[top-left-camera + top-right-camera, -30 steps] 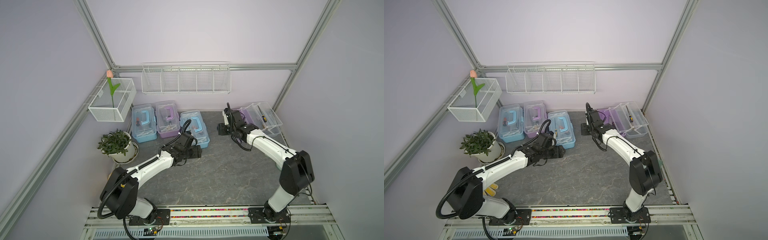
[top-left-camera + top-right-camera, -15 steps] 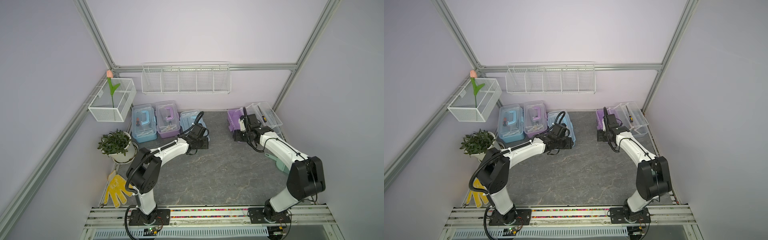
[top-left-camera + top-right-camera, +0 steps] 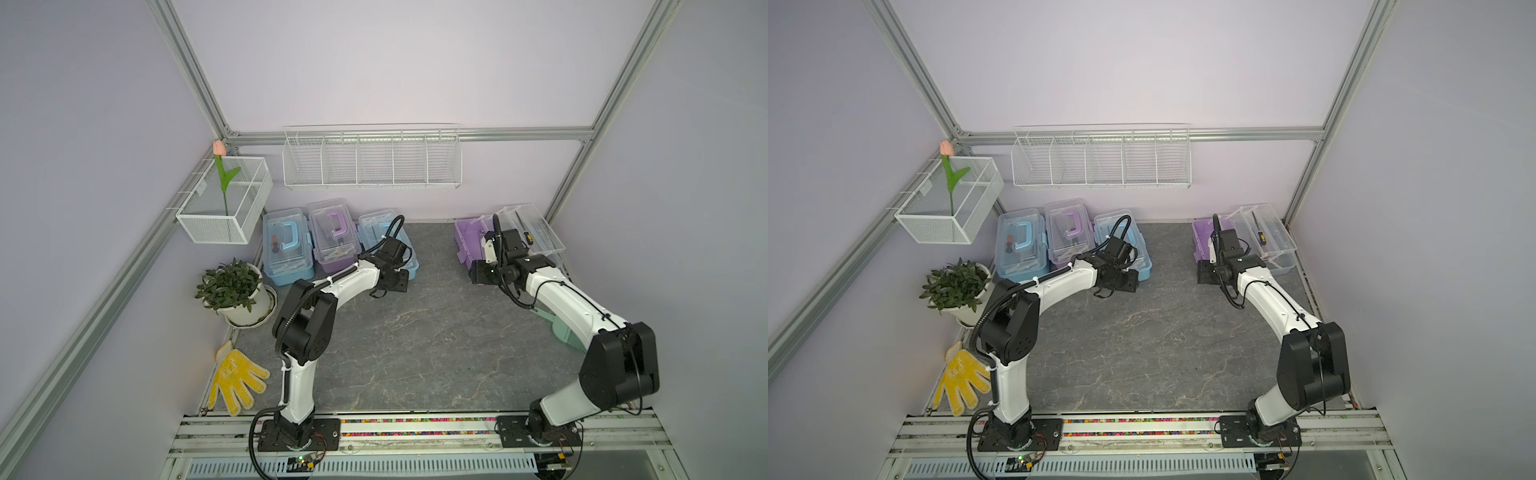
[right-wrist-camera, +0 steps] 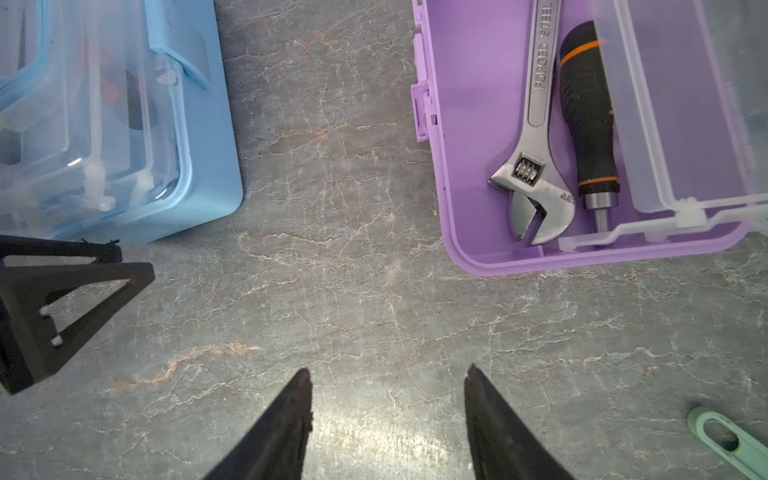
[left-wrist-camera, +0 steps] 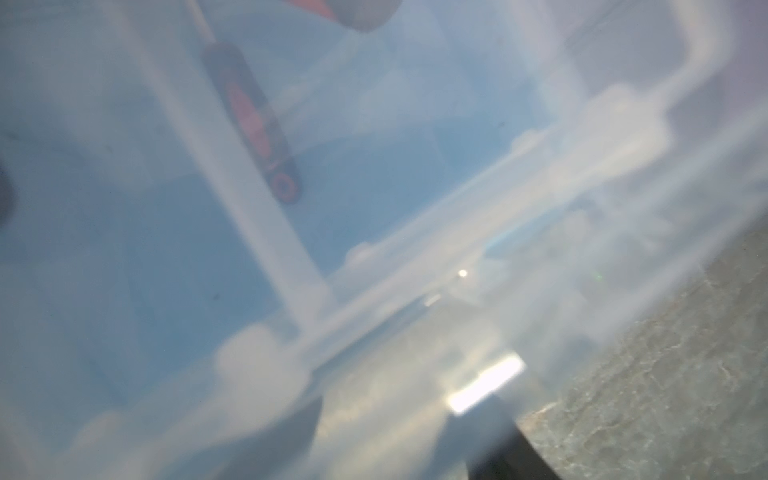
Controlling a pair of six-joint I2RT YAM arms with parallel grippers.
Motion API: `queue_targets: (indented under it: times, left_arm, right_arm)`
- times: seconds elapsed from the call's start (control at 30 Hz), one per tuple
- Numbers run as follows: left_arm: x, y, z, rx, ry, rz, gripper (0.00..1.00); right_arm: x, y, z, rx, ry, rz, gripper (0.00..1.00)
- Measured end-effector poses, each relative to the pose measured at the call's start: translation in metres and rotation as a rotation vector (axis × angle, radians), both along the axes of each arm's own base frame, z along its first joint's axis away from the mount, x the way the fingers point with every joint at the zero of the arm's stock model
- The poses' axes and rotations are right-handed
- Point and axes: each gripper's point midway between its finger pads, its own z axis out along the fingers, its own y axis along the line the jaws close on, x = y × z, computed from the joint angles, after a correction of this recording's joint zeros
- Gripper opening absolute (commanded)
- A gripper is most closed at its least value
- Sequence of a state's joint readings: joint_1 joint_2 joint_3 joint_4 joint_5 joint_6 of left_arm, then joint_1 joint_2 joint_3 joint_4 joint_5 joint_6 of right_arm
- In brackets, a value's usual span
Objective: Close toolboxes
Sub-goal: Move the toolbox to the center of the board.
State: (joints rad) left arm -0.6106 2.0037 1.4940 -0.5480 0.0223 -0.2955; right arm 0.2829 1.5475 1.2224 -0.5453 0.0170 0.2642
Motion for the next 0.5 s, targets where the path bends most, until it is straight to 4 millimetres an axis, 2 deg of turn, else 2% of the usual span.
queue_targets:
  times: [0.13,0.27,0.37,0.5]
  left_arm:
    - [0.003,0.012,-0.003,0.021,0.009,-0.014,0.54]
    - [-0.004,0.026,-0.003,0.050,-0.001,0.002,0.57]
    - [-0.004,0.048,0.002,0.078,-0.014,0.049,0.57]
    - [0.016,0.089,0.017,0.074,-0.045,0.144,0.57]
  right_arm:
    - [0.000,0.000,0.000,0.001,0.000,-0.001,0.60]
    - [0.001,0.004,0.002,0.021,-0.006,0.012,0.60]
    - [0.001,0.008,0.003,0.033,-0.011,0.024,0.60]
    - [0.002,0.011,0.004,0.040,-0.018,0.032,0.60]
